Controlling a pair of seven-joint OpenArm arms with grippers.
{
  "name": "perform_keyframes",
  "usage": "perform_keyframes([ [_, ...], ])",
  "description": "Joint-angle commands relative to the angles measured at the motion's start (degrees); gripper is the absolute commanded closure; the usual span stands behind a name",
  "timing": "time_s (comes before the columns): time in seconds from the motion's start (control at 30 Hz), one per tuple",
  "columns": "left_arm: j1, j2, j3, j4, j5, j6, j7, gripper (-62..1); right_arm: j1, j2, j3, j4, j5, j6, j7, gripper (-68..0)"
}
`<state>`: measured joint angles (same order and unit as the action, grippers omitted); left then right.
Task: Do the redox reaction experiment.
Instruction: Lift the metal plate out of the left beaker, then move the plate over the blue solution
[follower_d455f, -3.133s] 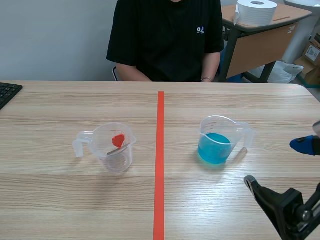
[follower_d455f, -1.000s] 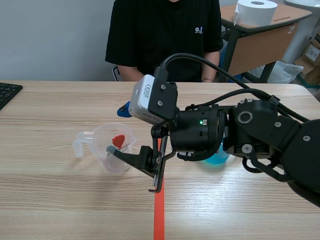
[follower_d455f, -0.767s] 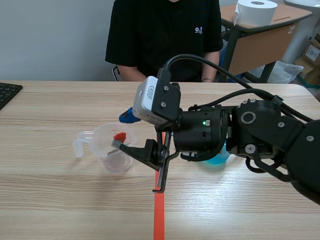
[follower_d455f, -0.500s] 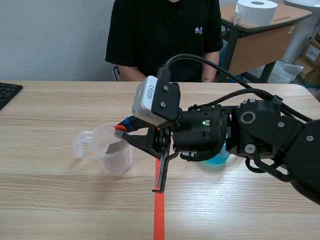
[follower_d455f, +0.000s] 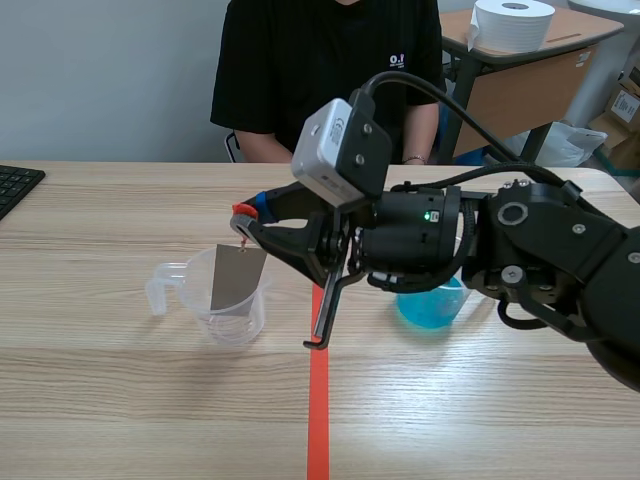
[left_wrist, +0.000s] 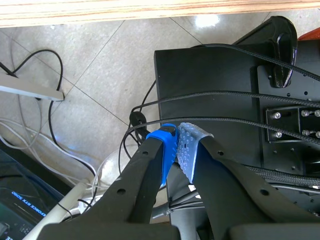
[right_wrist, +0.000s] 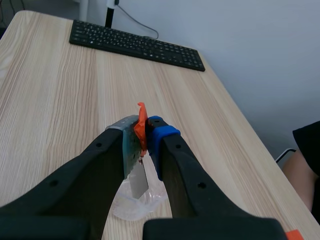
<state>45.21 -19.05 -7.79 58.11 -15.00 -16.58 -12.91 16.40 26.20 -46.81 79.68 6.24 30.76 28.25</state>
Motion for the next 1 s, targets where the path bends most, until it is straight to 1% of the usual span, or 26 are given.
perform_keyframes([
  [0.0,0.7,0.3,-0.5,0.8,-0.4,-0.3,-0.6,-4.9,0.9,0.3,1.2,2.1,1.8,-0.1,0.2,-1.3],
  [0.07,0.7,0.3,-0.5,0.8,-0.4,-0.3,-0.6,-4.9,0.9,0.2,1.9,3.4,3.3,0.9,-1.1,-1.3],
  [0.17,0.7,0.3,-0.5,0.8,-0.4,-0.2,-0.6,-4.9,0.9,0.1,2.7,5.8,5.6,1.0,-4.1,-1.3],
  [0.37,0.7,0.3,-0.5,0.8,-0.3,-0.2,-0.6,-4.9,0.9,0.1,4.4,11.6,10.8,1.0,-12.1,-1.3],
  [0.43,0.7,0.3,-0.5,0.8,-0.3,0.6,-0.3,-4.9,0.9,0.1,5.2,13.5,12.8,1.0,-14.9,-1.3],
  [0.5,0.7,0.3,-0.5,0.8,-0.3,0.7,-0.3,-4.9,0.9,0.1,6.3,15.5,15.2,1.0,-17.9,-1.3],
  [0.53,0.7,0.3,-0.5,0.8,-0.3,0.6,-0.2,-4.9,0.9,0.1,6.9,16.4,16.3,1.2,-19.5,-1.3],
  [0.6,0.7,0.3,-0.5,0.8,-0.3,0.6,-0.2,-4.9,0.9,0.2,8.4,18.3,18.6,2.2,-22.8,-1.3],
  [0.77,0.7,0.3,-0.5,0.8,-0.3,0.6,-0.2,-4.9,0.9,0.5,12.7,22.1,24.3,2.4,-31.1,-1.3],
  [0.9,0.7,0.3,-0.5,0.8,-0.3,0.6,-0.2,-4.9,0.7,1.8,17.0,23.8,28.8,4.9,-35.2,-1.3],
  [0.97,0.6,0.3,-0.5,0.8,-0.3,0.6,-0.2,-4.9,0.5,2.9,18.9,24.5,30.7,4.9,-37.2,-1.3],
])
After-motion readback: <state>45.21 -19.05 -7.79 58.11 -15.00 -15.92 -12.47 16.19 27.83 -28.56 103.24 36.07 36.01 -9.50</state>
